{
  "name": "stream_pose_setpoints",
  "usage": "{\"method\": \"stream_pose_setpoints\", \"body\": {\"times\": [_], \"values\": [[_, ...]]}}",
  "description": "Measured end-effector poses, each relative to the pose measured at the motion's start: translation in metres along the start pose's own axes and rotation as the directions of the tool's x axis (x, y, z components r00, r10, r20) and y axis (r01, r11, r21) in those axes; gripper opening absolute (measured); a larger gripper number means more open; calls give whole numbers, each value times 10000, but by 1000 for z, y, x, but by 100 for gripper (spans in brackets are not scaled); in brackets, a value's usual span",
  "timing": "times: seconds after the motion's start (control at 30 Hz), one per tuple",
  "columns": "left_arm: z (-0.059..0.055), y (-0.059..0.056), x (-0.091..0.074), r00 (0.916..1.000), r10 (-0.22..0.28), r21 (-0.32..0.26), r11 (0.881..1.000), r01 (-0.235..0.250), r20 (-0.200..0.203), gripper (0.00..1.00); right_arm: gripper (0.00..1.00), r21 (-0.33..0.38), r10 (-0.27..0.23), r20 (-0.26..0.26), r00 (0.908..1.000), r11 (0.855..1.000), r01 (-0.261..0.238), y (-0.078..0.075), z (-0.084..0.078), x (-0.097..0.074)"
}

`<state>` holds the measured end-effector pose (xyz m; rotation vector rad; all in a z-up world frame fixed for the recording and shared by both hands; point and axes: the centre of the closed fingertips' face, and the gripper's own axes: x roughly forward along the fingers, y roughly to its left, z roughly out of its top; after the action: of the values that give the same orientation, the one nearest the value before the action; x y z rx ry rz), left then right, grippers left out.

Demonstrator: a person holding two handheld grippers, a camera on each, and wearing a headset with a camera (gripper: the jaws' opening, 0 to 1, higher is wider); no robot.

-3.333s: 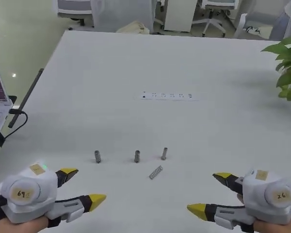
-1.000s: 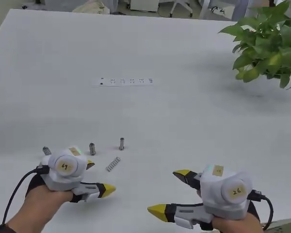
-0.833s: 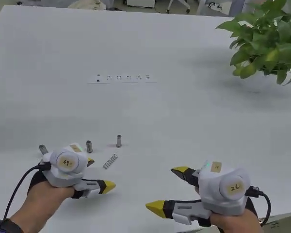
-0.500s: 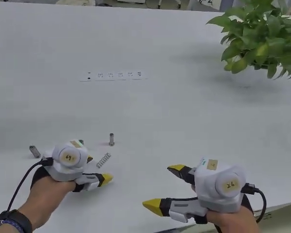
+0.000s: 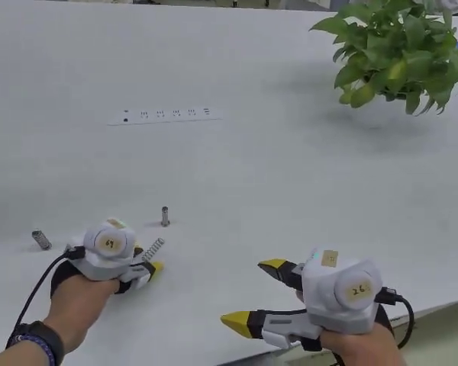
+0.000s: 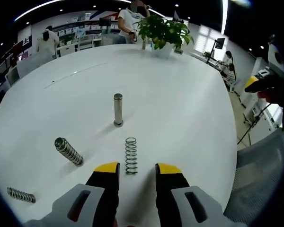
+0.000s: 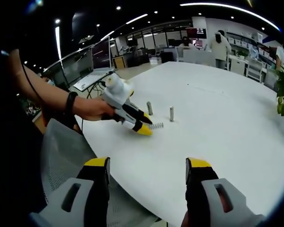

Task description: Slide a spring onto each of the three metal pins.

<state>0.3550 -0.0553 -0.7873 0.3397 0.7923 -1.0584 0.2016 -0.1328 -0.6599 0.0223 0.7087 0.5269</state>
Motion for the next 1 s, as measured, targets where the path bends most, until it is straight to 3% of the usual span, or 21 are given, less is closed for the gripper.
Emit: {"method": "stream_pose_setpoints", "body": {"times": [0.17,0.23,0.27,0.3,0.33,0.4,0.8,0.87,1.0], "values": [[0,5,1,9993,376,-69,9993,-376,77,15,64,-48,19,-34,10000,10000,-19,1,-1,1],[0,13,2,9972,754,334,9966,-754,12,3,64,-12,15,7,10000,10000,-15,1,-1,2],[3,12,3,9976,671,399,9969,-678,171,3,64,-12,13,15,10000,10000,-13,1,0,2],[-2,10,0,9976,688,-91,9976,-688,-17,3,64,-33,15,17,10000,10000,-15,1,0,2],[-1,8,-1,9983,577,-158,9982,-576,34,3,64,-44,29,18,10000,10000,-29,1,0,3],[-1,5,-2,9986,530,112,9985,-530,18,2,64,-75,40,21,10000,10000,-40,2,0,3],[0,-2,-25,9992,278,58,9996,-279,300,2,64,-149,38,48,10000,9999,-37,1,0,3],[3,-1,-35,9979,364,-102,9993,-359,541,2,64,-124,48,61,10000,9999,-48,1,0,4],[1,-1,-45,9974,331,-95,9994,-326,639,2,64,-104,73,94,9999,9999,-72,5,1,7]]}}
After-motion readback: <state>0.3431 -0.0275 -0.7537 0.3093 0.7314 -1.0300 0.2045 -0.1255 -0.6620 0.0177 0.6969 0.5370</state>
